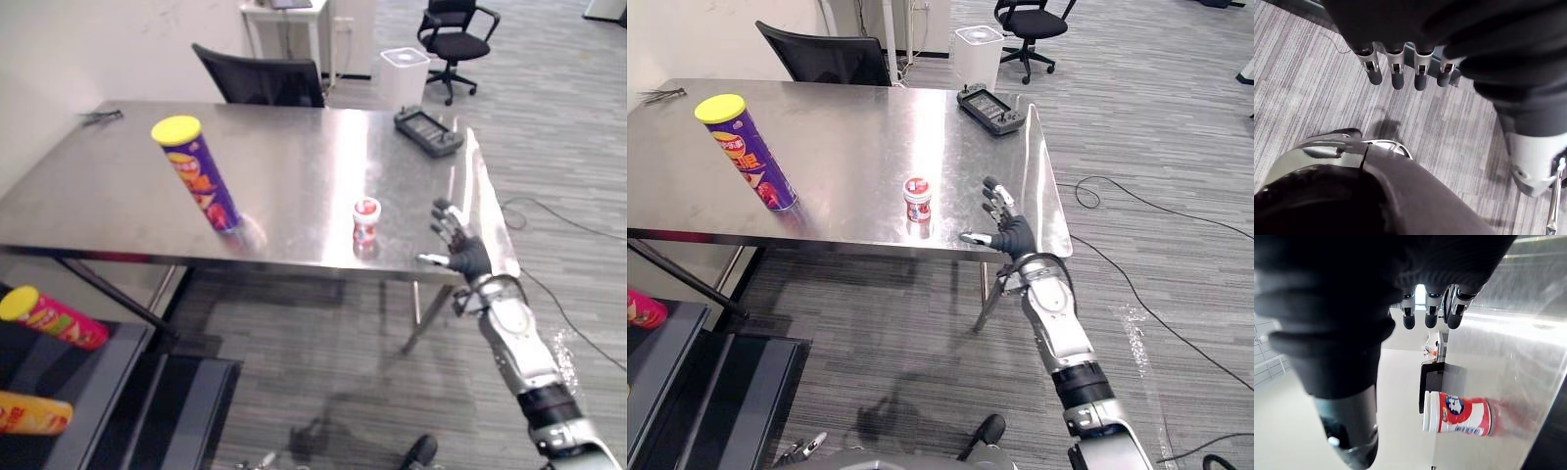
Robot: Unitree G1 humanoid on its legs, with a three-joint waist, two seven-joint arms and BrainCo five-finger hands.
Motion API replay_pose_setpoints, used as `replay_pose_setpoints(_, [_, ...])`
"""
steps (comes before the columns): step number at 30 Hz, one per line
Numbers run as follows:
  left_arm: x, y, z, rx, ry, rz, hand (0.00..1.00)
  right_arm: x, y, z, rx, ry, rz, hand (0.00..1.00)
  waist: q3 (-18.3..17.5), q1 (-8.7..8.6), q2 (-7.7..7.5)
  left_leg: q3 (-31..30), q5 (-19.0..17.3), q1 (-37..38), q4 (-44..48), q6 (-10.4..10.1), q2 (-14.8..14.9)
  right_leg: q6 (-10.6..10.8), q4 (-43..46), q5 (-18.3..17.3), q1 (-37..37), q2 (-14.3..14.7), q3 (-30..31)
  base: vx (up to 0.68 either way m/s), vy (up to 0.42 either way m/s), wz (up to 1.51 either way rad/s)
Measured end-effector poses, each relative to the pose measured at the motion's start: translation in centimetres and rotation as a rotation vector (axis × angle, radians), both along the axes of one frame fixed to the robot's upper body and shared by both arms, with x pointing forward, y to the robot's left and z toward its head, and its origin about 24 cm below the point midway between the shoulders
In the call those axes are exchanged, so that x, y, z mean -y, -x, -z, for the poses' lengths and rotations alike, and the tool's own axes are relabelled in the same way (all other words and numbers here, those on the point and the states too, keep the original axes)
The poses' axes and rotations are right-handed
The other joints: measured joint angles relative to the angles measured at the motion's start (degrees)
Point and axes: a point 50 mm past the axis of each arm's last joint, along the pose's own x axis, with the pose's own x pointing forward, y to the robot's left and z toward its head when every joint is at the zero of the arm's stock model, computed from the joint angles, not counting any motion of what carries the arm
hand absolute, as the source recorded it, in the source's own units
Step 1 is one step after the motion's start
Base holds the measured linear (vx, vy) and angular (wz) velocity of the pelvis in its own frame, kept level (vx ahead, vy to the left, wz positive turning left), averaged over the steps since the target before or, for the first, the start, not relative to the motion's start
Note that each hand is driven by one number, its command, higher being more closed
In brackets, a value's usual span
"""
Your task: Put the gum and the chips on the shelf.
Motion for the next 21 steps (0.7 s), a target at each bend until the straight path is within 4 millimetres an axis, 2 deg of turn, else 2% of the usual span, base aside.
replay_pose_setpoints(2, [-0.1,0.0,0.0,0.002,-0.001,-0.014,0.00,-1.7,-0.3,0.2,-0.013,-0.004,-0.054,0.00,0.11,0.58,-0.19,-0.02,0.00,0.06,0.00,0.00,0.11,-0.01,-0.02,-0.01,0.17,0.09,-0.01,0.00,0.000,0.00])
replay_pose_setpoints(8, [-0.3,0.0,-0.1,0.004,-0.009,-0.055,0.00,-4.9,-1.3,0.1,-0.041,-0.017,-0.130,0.00,0.77,1.46,-0.89,-0.37,-0.01,-0.06,0.00,-0.02,0.33,-0.04,-0.02,0.00,0.17,0.25,-0.28,0.00,0.000,0.01])
replay_pose_setpoints(14, [-0.5,-0.5,-0.2,0.020,-0.027,-0.072,0.00,-5.3,-2.3,-0.1,-0.050,-0.018,-0.105,0.00,1.79,2.68,-1.11,-1.18,-0.07,-0.32,0.00,-0.11,0.53,-0.15,-0.01,-0.07,0.23,0.46,-0.69,0.00,0.000,0.03])
replay_pose_setpoints(21, [-0.5,-0.6,-0.3,0.025,-0.031,-0.098,0.00,-6.0,-3.2,-0.9,-0.035,-0.035,-0.078,0.00,2.62,2.99,-1.13,-1.50,-0.07,-0.61,0.04,-0.11,0.69,-0.17,0.00,-0.09,0.26,0.57,-1.12,0.01,-0.005,0.03])
